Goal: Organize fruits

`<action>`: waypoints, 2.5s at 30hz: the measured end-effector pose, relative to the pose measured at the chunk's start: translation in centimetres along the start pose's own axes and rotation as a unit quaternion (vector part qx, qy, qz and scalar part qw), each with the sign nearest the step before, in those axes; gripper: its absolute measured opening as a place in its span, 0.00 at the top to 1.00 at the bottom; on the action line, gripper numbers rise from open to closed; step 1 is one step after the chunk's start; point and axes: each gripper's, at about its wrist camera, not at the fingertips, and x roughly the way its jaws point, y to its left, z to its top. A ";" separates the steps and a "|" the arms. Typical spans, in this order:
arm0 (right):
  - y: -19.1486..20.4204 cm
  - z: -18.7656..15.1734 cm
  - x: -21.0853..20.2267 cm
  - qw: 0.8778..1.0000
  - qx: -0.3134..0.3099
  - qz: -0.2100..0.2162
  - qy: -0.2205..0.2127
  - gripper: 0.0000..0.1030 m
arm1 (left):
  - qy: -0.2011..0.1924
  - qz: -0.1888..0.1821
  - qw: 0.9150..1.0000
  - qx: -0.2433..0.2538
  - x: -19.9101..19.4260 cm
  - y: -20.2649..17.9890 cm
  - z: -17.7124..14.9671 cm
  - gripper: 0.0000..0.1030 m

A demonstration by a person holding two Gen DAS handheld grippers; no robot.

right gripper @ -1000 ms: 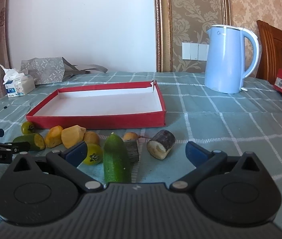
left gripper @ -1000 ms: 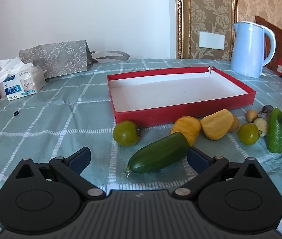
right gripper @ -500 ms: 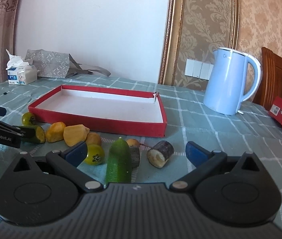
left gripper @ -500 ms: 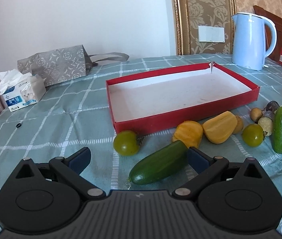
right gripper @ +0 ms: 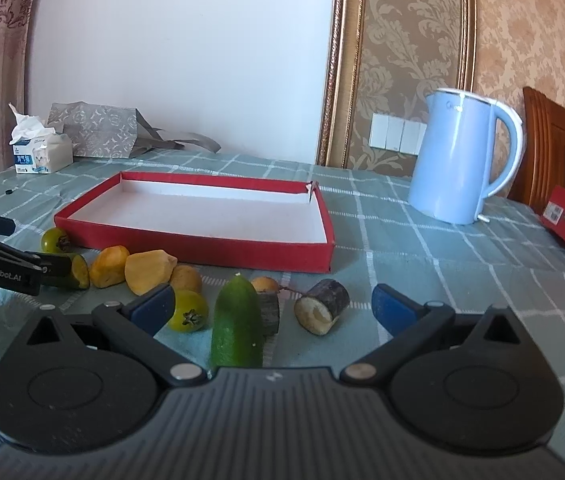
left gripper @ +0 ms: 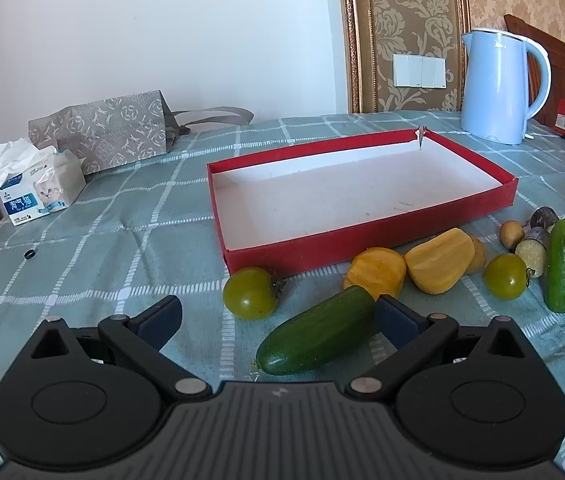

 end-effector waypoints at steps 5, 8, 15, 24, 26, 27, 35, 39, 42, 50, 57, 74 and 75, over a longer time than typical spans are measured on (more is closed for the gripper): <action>-0.3 0.1 -0.2 1.000 0.008 0.001 -0.007 0.00 | -0.001 0.001 1.000 0.000 -0.1 0.0 0.0 0.00; -0.3 0.0 -0.3 1.000 0.004 -0.002 -0.009 0.00 | -0.003 -0.005 1.000 0.002 -0.3 -0.2 0.0 0.00; -0.3 -0.2 -0.3 1.000 0.007 0.001 -0.007 0.00 | -0.024 -0.022 0.999 0.013 -1.5 -0.2 -0.4 0.00; -0.4 -0.3 -0.2 1.000 0.009 0.010 -0.006 0.00 | -0.019 -0.038 0.999 0.018 -1.1 0.0 -0.4 0.00; -0.4 -0.4 -0.1 1.000 0.010 0.009 -0.005 0.00 | -0.018 -0.038 0.999 0.025 -0.9 -0.2 -0.3 0.00; -0.4 -0.4 -0.1 1.000 0.010 0.009 -0.004 0.00 | -0.018 -0.039 0.999 0.027 -0.9 -0.3 -0.2 0.00; -0.5 -0.3 0.1 1.000 0.013 0.006 -0.001 0.00 | -0.013 -0.045 0.998 0.032 -0.4 -0.4 -0.3 0.00; -0.2 -0.2 0.2 1.000 0.011 0.007 -0.002 0.00 | -0.012 -0.045 0.998 0.029 -0.3 -0.2 -0.4 0.00; -0.2 -0.3 0.2 1.000 0.009 0.007 -0.001 0.00 | -0.010 -0.042 0.999 0.030 -0.1 -0.1 -0.4 0.00; -0.2 -0.3 0.2 1.000 0.012 0.006 0.000 0.00 | -0.004 -0.044 0.999 0.032 0.4 -0.1 -0.5 0.00; -0.3 -0.3 0.3 1.000 0.016 0.007 0.001 0.00 | 0.009 -0.054 0.998 0.035 1.3 -0.2 -0.5 0.00; -1.0 -0.5 1.2 0.999 0.033 0.008 0.007 0.00 | 0.023 -0.122 0.992 0.038 1.9 0.0 -0.9 0.00; -1.1 -0.5 1.3 0.999 0.036 0.009 0.008 0.00 | 0.022 -0.121 0.992 0.040 2.0 -0.1 -0.9 0.01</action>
